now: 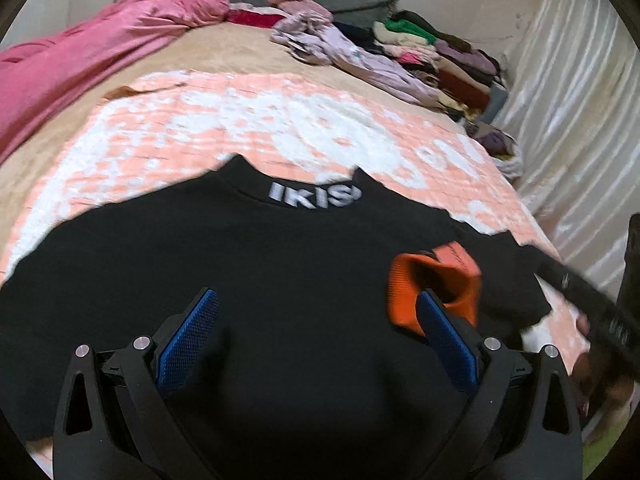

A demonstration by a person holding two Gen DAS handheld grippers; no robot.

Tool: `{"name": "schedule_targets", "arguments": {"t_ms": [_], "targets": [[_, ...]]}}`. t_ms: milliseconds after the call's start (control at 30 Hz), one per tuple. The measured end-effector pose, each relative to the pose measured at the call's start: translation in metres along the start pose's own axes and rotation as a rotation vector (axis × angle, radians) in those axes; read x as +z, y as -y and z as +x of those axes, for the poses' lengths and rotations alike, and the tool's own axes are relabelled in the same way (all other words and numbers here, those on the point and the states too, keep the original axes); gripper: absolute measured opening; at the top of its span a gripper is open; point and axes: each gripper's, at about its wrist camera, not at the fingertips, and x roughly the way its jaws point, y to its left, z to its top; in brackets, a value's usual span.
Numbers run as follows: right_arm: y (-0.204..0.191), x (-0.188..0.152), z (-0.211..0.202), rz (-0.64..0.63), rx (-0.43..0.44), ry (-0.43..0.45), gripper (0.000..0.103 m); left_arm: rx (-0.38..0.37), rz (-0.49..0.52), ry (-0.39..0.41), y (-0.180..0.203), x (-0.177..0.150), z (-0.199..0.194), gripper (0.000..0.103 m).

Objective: Fold small clothes
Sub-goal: 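Carry the cuff across the sweatshirt body and open the right tool, then grasp the folded cuff with the left tool, straighten it, then release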

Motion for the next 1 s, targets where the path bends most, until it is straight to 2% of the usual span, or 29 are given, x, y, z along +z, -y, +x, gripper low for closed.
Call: {"name": "schedule_targets", "arguments": {"t_ms": [67, 167, 233, 333, 367, 433, 500, 600, 633, 667, 833, 1000], "targets": [[0.015, 0.003, -0.007, 0.039, -0.019, 0.015, 0.039, -0.038, 0.014, -0.025, 0.011, -0.006, 0.005, 0.098], [0.031, 0.006, -0.014, 0.049, -0.105, 0.034, 0.039, -0.104, -0.005, -0.057, 0.023, -0.011, 0.013, 0.097], [0.038, 0.007, -0.015, 0.047, -0.153, 0.035, 0.039, -0.107, 0.026, -0.051, 0.038, -0.010, 0.016, 0.095], [0.047, 0.007, -0.013, 0.087, -0.146, 0.029, 0.039, -0.111, 0.113, -0.013, 0.065, -0.001, 0.015, 0.083], [0.049, 0.007, -0.013, 0.091, -0.152, 0.028, 0.039, -0.110, 0.131, 0.000, 0.072, 0.002, 0.015, 0.082], [0.051, 0.006, -0.012, 0.083, -0.172, 0.027, 0.039, -0.118, 0.170, -0.021, 0.084, 0.006, 0.025, 0.082], [0.055, 0.006, -0.011, 0.088, -0.185, 0.022, 0.039, -0.114, 0.210, -0.057, 0.092, 0.006, 0.038, 0.078], [0.059, 0.006, -0.011, 0.104, -0.186, 0.016, 0.039, -0.117, 0.262, -0.114, 0.099, 0.001, 0.057, 0.054], [0.060, 0.005, -0.010, 0.106, -0.189, 0.012, 0.039, -0.137, 0.264, -0.135, 0.098, -0.002, 0.060, 0.040], [0.061, 0.005, -0.010, 0.108, -0.194, 0.007, 0.040, -0.154, 0.258, -0.158, 0.094, -0.005, 0.061, 0.030], [0.068, 0.003, -0.005, 0.132, -0.206, -0.018, 0.041, -0.153, 0.264, -0.222, 0.076, -0.026, 0.054, 0.028], [0.068, 0.001, -0.003, 0.131, -0.213, -0.026, 0.043, -0.176, 0.171, -0.216, 0.053, -0.026, 0.044, 0.034]]}}
